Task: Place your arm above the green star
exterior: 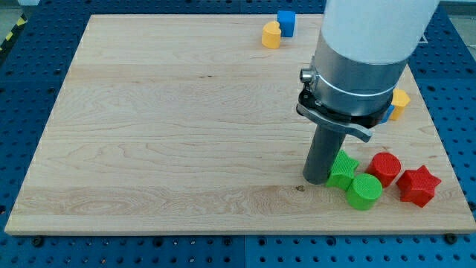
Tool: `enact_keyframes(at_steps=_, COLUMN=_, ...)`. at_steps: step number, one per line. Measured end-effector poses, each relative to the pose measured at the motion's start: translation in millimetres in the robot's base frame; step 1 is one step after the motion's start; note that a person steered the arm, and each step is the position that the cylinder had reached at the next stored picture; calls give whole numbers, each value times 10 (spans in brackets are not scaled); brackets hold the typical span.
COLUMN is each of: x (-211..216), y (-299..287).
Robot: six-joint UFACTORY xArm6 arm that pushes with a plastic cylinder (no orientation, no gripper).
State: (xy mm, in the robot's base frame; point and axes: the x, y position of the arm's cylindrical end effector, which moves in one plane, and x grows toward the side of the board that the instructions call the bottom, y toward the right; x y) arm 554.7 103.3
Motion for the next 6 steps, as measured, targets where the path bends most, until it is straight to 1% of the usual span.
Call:
enact_keyframes(at_steps=3, x=-49, y=211)
enact_keyframes(at_steps=4, x=-237, y=-23)
enact_keyframes(at_steps=5, x=-709, y=-257)
enact_keyframes(at_steps=6, x=-892, y=-195)
